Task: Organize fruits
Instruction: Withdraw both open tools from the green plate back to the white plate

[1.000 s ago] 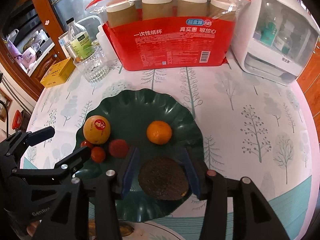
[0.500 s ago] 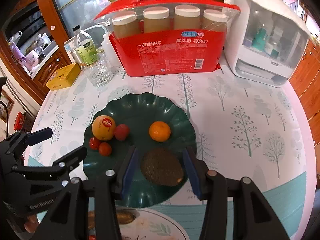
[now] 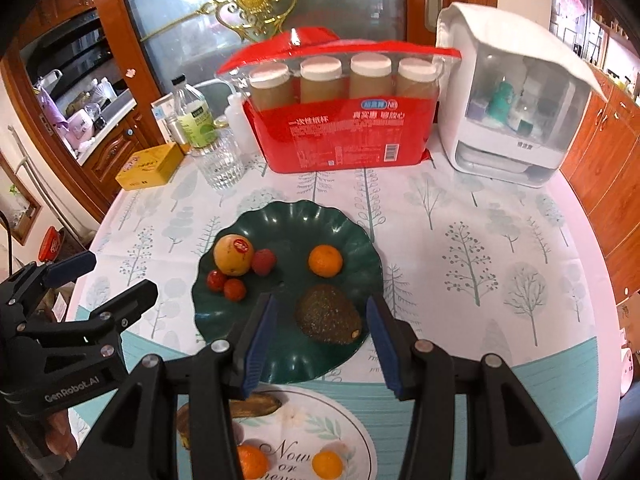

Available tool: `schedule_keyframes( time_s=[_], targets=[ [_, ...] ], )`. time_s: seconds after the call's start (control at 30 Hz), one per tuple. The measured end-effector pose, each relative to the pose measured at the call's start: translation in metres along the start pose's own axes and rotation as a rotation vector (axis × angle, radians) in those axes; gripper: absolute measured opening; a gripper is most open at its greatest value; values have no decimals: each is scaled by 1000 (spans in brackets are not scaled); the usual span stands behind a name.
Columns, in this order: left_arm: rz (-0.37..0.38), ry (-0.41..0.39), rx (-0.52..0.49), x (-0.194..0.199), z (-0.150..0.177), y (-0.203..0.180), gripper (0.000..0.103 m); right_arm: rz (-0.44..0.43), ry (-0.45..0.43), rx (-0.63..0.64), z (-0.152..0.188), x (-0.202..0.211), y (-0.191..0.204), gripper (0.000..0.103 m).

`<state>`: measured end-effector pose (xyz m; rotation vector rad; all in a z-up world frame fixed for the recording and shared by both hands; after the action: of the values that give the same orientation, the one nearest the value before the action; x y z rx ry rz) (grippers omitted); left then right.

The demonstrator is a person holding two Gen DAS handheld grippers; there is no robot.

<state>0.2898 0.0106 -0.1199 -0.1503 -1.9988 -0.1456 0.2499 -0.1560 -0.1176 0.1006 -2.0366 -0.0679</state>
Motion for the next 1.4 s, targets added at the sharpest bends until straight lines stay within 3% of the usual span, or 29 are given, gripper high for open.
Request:
schedule_keyframes(
  time_s=[0.33, 0.63, 0.77, 1.1, 1.4],
  targets=[
    [33, 23, 57, 33, 23, 1, 87, -29, -57, 27, 15, 45, 7, 48],
    [3, -6, 58, 62, 47, -9, 87, -53, -77, 49, 40, 75, 5, 48],
    [-11, -24, 62, 73, 57, -14, 87, -57, -77, 78, 58, 86, 7, 55],
    [-32, -81, 58, 94, 93, -29, 87, -24, -96, 115, 104, 97, -3, 57],
    [-25, -93, 58, 81, 141, -49, 87, -27, -92, 117, 146, 86, -15, 57]
  ],
)
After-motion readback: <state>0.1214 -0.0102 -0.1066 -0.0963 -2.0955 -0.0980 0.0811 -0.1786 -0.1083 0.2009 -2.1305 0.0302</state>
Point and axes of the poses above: each gripper's, at about its wrist camera, not at the fingertips, and x roughly against the way its jaws point, y to its left, z to its underside, the point moved 7 cm from there along -x, roughly the way its jaws point, and after that the axes turned 7 degrees about y, right-handed, at the moved point
